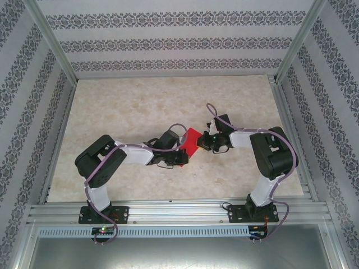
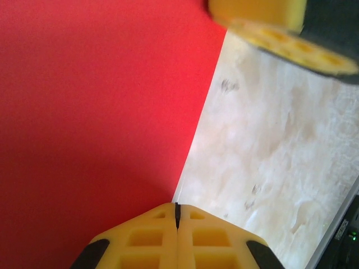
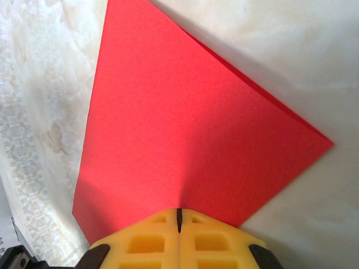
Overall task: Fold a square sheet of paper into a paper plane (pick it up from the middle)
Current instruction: First fold in half a square sheet of paper at the center of the table.
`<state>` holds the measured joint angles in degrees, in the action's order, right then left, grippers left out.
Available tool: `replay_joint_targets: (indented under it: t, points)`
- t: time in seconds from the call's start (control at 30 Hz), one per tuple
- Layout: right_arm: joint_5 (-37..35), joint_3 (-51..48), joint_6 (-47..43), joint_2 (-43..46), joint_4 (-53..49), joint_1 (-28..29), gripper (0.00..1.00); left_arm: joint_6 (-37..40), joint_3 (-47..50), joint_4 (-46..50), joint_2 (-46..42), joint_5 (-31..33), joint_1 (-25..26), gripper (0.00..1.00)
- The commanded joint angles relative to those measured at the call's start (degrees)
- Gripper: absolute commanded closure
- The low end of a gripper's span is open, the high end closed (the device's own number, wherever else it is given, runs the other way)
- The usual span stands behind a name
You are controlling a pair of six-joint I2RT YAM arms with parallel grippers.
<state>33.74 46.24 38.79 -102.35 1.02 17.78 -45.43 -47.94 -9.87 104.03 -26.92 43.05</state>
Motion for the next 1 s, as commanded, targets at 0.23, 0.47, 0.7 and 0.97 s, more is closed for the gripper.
replay_joint_targets:
  t: [0.23,0.47,0.7,0.97]
  points:
    - [-9.0,0.1,-1.3,-3.5,-6.7,-0.2,1.0,8.4,0.5,17.2,-2.3,-3.8,-0.1,1.0]
    - [-9.3,0.9,-2.2,-2.2,-8.5,-0.2,1.0,9.8,0.1,19.9,-3.1,-2.4,-0.3,1.0]
    - [-9.2,5.2,-4.6,3.0,-12.9,1.1,1.0,9.1,-3.0,22.1,-9.4,-1.4,-2.2,0.9]
    - [-17.1,12.6,-1.9,8.0,-20.9,10.4,0.9,4.8,-4.0,28.6,-17.1,7.2,-12.7,0.6]
